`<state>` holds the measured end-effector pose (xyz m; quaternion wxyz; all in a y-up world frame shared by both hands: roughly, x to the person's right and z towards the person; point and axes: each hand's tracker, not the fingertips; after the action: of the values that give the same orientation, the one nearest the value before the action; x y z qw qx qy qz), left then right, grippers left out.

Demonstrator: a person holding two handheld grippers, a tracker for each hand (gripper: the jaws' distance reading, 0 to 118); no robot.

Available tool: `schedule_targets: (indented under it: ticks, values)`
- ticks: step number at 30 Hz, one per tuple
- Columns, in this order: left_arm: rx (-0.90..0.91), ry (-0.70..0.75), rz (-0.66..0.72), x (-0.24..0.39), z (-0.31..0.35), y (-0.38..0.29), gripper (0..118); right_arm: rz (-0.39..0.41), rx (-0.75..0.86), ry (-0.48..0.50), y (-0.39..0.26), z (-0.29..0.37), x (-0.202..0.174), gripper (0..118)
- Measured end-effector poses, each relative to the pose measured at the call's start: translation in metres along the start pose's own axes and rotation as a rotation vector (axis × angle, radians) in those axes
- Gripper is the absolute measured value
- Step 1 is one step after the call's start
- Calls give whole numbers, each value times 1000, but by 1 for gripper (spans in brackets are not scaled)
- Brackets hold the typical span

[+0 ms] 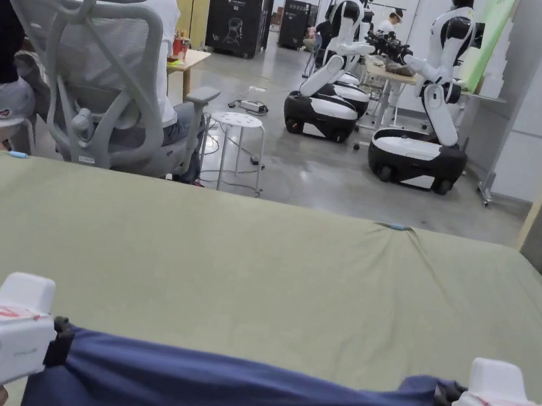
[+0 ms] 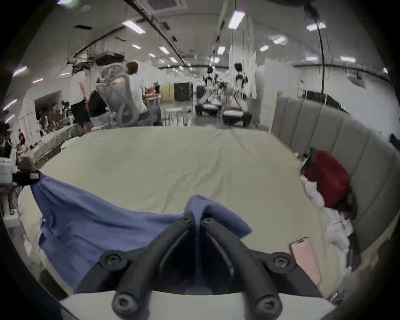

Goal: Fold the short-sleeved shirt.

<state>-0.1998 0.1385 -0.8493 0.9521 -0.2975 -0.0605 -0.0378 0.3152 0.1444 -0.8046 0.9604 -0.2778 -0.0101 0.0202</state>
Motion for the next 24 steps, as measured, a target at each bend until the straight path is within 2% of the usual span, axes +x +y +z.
schedule_targets:
  ticks: [4,7,12,15,16,17,18,19,20,24]
  values:
    - [26,-36,19,-4,57,-35,1,21,-1,-5,-32,57,-2,2]
    - [-46,-70,8,-3,78,-79,1,55,-64,-26,-79,74,-9,2]
    - [-214,-51,93,3,78,-149,1,24,-224,-18,-155,67,-16,2]
    - [-209,-20,81,10,75,-163,6,-8,-212,-6,-164,65,-15,6]
    - [-170,17,92,11,75,-160,19,-19,-198,-5,-159,67,-16,19]
    - [-137,68,81,16,79,-155,42,-25,-183,-5,-151,71,-17,43]
    - [-88,113,59,23,83,-148,77,-23,-163,-5,-140,76,-21,83]
    - [-37,122,42,31,88,-140,88,-19,-124,-2,-131,81,-26,103]
    - [20,104,34,33,88,-128,88,-23,-69,17,-119,87,-35,110]
    - [195,51,8,80,95,-80,84,-24,82,88,-72,97,-78,108]
